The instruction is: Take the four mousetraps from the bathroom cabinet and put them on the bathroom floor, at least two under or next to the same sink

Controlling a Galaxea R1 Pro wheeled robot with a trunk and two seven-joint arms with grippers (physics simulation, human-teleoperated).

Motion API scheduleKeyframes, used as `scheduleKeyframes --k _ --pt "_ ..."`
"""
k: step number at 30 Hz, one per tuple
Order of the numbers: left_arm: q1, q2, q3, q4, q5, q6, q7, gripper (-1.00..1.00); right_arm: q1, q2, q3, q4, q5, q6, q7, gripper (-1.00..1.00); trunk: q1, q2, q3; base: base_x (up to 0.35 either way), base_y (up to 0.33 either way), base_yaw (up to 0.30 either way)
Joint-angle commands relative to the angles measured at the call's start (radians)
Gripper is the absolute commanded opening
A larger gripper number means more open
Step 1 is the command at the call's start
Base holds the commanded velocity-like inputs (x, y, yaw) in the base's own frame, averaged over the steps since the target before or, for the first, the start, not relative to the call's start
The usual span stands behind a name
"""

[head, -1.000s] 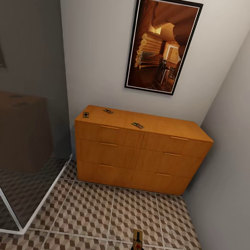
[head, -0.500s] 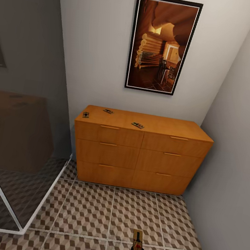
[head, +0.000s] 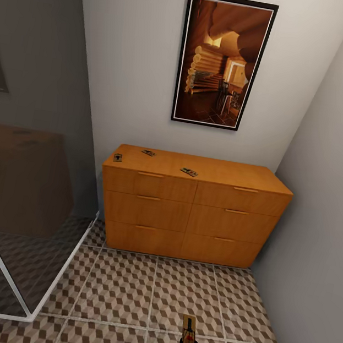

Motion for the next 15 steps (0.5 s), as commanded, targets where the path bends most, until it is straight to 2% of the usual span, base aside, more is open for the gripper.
scheduleKeyframes --k 1,15 --pt "-0.002 0.0 -0.007 0.004 0.0 -0.007 0.003 1.0 -0.001 0.0 -0.003 0.001 0.008 -0.002 -0.004 -1.0 0.0 -0.001 -0.001 0.0 0.0 0.0" --pt "-0.002 -0.001 -0.007 0.004 0.0 -0.007 0.003 1.0 -0.001 0.0 -0.002 0.001 0.008 -0.002 -0.005 -1.0 0.0 -0.001 -0.001 0.0 0.0 0.0"
